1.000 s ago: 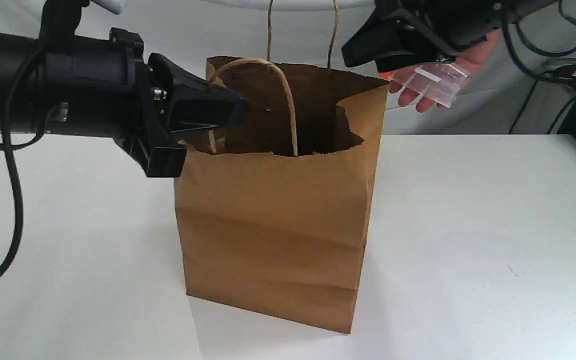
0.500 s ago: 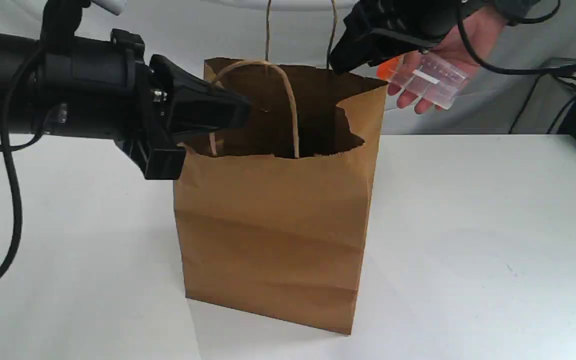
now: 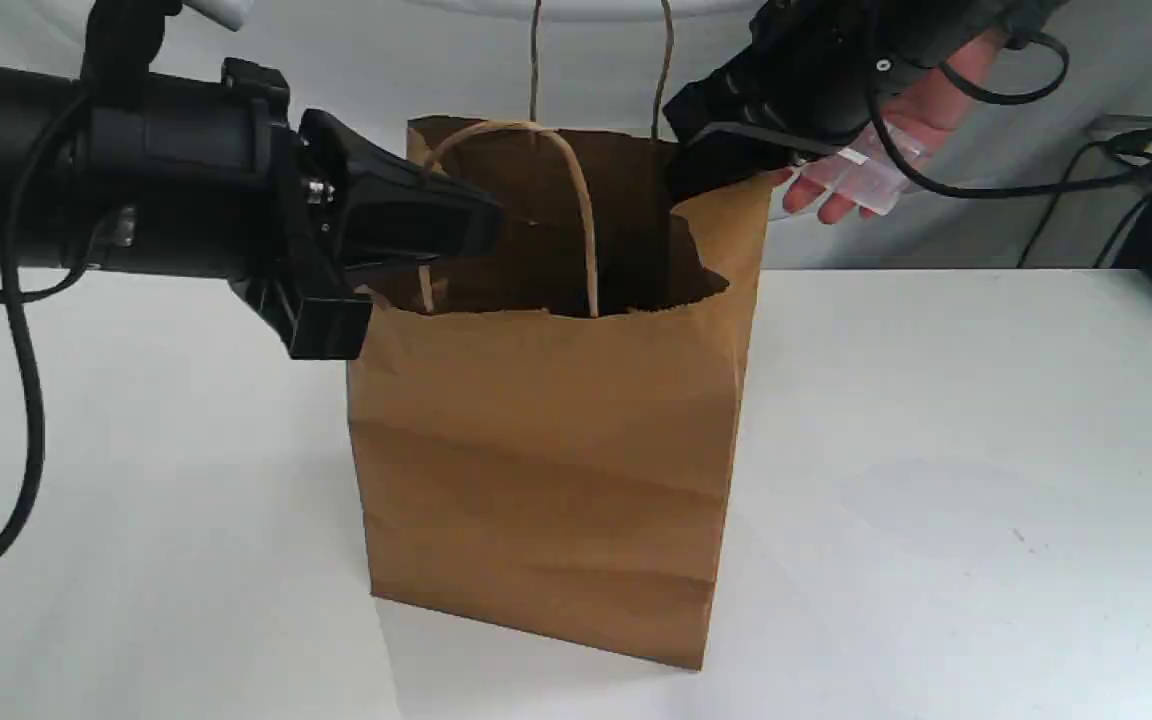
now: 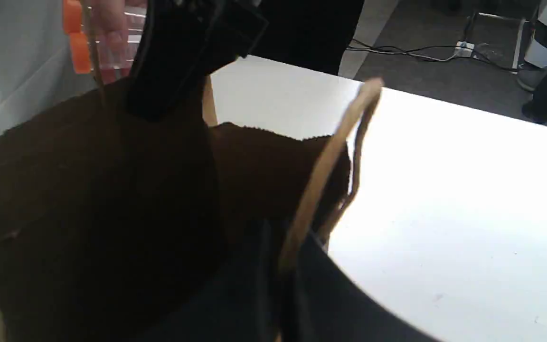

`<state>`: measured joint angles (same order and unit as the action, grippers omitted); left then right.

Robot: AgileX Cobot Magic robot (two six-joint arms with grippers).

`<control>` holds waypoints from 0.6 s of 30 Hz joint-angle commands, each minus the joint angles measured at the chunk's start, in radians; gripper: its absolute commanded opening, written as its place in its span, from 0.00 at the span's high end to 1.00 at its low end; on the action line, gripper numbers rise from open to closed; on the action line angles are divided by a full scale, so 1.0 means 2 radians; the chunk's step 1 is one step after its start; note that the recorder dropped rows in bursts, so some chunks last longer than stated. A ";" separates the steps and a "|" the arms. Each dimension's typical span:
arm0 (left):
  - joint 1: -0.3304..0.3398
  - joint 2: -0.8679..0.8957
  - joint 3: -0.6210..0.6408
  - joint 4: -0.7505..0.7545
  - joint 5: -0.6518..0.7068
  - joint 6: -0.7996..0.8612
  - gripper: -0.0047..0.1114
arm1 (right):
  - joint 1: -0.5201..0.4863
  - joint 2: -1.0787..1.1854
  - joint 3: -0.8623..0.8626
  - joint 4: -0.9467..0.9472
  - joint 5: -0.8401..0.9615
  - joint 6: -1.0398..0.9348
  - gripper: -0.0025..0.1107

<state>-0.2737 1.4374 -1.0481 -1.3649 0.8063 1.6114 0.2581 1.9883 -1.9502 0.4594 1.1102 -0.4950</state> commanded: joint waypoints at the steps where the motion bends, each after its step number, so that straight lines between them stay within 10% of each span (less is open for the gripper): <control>1: -0.003 -0.002 -0.002 -0.007 0.005 -0.005 0.96 | 0.001 -0.002 -0.003 -0.002 -0.003 0.013 0.98; 18: -0.003 -0.026 -0.011 -0.049 0.068 -0.021 0.96 | -0.065 0.075 -0.003 0.181 0.052 0.067 0.98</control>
<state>-0.2737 1.4108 -1.0563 -1.4327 0.9296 1.5848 0.1387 2.1236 -1.9582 0.8324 1.1839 -0.3701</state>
